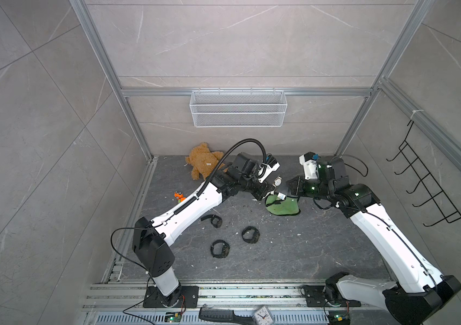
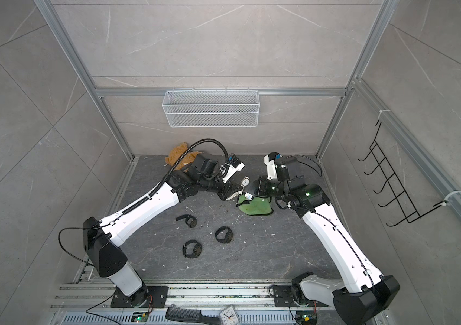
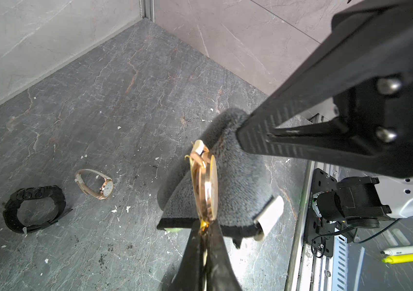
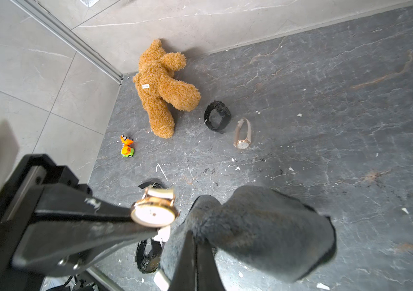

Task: Wipe the watch dial
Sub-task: Wipe the dirt from the watch dial.

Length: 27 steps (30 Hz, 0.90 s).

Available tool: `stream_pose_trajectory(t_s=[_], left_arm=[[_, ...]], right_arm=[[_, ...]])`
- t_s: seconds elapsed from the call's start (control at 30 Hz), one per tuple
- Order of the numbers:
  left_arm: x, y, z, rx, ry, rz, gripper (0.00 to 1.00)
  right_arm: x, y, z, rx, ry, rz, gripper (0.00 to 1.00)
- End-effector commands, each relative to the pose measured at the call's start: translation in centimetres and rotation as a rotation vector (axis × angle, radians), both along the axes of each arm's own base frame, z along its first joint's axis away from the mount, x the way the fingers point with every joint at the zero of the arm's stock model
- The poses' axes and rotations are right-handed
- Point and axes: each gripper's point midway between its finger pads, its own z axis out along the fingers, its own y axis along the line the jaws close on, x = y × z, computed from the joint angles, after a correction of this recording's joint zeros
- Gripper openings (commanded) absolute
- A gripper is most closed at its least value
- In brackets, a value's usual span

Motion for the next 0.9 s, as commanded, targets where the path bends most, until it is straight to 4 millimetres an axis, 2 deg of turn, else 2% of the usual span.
stream_pose_trajectory(t_s=[0.0, 0.2, 0.37, 0.63, 0.87], left_arm=[[0.5, -0.5, 1.1, -0.039, -0.028, -0.011, 0.00], [0.5, -0.7, 1.0, -0.042, -0.017, -0.014, 0.00], [0.4, -0.7, 1.1, -0.046, -0.012, -0.018, 0.00], [-0.2, -0.7, 1.7, -0.063, -0.014, -0.041, 0.00], [-0.4, -0.6, 2.6, -0.078, -0.032, -0.054, 0.00]], right_arm=[[-0.9, 1.2, 1.7, 0.034, -0.036, 0.056, 0.00], [-0.5, 3.4, 2.7, 0.086, -0.056, 0.112, 0.00], [0.1, 4.4, 3.2, 0.108, -0.071, 0.136, 0.00], [1.5, 4.8, 2.5, 0.099, -0.074, 0.120, 0.00], [2.3, 3.8, 1.4, 0.048, -0.072, 0.067, 0.00]])
